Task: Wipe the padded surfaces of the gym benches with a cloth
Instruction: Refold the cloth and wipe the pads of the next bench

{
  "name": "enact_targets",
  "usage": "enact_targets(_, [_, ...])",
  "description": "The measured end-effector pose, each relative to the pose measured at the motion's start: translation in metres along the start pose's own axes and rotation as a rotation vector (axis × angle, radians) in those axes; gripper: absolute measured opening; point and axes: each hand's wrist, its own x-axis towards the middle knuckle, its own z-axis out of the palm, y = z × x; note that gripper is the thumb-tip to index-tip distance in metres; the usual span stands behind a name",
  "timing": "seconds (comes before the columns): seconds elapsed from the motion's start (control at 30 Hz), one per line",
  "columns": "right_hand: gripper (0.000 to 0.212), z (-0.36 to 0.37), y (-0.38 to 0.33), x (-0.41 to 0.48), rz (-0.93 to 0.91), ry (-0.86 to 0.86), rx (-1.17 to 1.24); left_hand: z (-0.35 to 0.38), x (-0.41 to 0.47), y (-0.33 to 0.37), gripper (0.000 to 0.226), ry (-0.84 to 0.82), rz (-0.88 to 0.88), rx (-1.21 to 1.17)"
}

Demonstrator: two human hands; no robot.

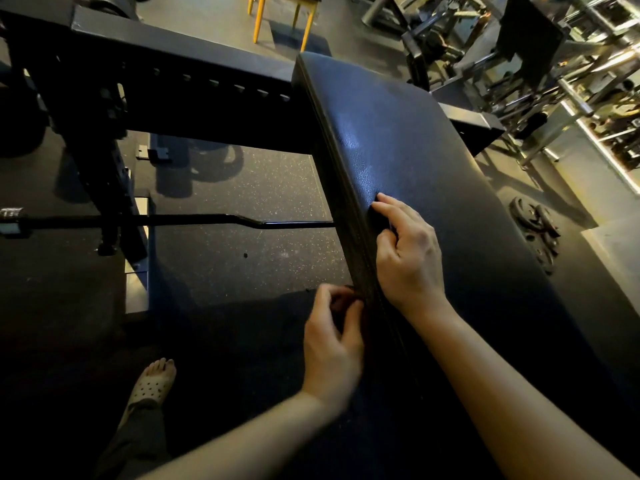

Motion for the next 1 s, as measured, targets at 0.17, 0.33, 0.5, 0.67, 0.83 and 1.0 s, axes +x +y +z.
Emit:
enact_targets(0.17, [0.052, 0.002, 0.001, 0.0, -0.007, 0.013, 0.002, 0.011, 0.123, 0.012, 0.01, 0.209, 0.009, 0.055])
enact_targets(0.33, [0.054, 0.0, 0.003, 0.0, -0.023, 0.008, 0.003, 0.003, 0.014, 0.012, 0.006, -0.054, 0.062, -0.075])
enact_targets(0.5, [0.053, 0.002, 0.002, 0.001, -0.027, 0.021, -0.012, 0.013, 0.112, 0.015, 0.006, 0.136, 0.085, 0.073])
enact_targets(0.67, [0.053, 0.0, -0.001, 0.0, -0.027, 0.014, -0.016, 0.019, 0.097, 0.014, 0.007, 0.172, 0.118, 0.063])
enact_targets(0.83, [0.052, 0.0, 0.001, 0.0, -0.025, -0.01, -0.016, -0.002, 0.006, 0.006, 0.01, -0.125, 0.13, -0.008])
enact_targets(1.0, [0.051, 0.0, 0.001, 0.001, -0.026, 0.002, -0.023, 0.008, 0.077, 0.005, 0.01, 0.014, 0.191, 0.086])
